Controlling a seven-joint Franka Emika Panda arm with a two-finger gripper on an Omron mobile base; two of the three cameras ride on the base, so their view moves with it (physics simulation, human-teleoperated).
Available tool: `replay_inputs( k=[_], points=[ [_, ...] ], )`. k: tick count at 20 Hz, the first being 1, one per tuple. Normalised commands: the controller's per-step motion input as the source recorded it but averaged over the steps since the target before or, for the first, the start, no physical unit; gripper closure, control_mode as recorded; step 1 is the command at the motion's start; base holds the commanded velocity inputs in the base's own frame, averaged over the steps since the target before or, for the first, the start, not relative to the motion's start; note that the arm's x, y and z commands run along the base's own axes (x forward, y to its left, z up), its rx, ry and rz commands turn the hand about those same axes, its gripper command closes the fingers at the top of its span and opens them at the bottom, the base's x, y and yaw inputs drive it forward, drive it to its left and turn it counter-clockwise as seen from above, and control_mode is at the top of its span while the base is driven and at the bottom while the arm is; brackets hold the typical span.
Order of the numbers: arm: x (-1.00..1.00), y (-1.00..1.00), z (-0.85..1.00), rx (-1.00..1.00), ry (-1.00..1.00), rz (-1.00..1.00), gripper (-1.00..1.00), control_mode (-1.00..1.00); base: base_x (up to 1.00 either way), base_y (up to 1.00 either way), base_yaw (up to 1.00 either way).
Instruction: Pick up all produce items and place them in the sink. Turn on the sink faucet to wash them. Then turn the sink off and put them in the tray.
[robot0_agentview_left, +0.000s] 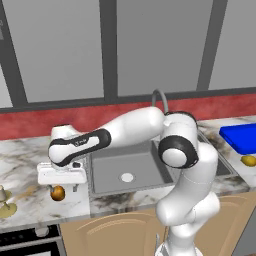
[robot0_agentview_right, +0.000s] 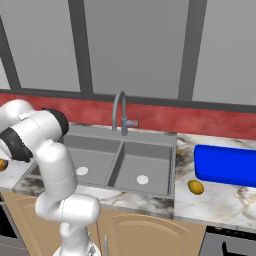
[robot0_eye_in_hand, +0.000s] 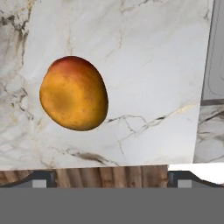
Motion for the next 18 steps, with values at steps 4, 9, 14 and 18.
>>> replay_inputs(
  k=[4, 9, 14, 18],
  points=[
    [0.23, 0.06, -0.13, 0.0, -0.1, 0.0, -1.0, -1.0, 0.0, 0.0, 0.0],
    [0.14, 0.02, -0.23, 0.0, -0.08, 0.0, -1.0, -1.0, 0.0, 0.0, 0.0],
    [0.13, 0.02, -0.24, 0.0, -0.06, 0.0, -1.0, -1.0, 0.0, 0.0, 0.0],
    [0.09, 0.09, -0.2, 0.0, -0.06, 0.0, -1.0, -1.0, 0.0, 0.0, 0.0]
  ],
)
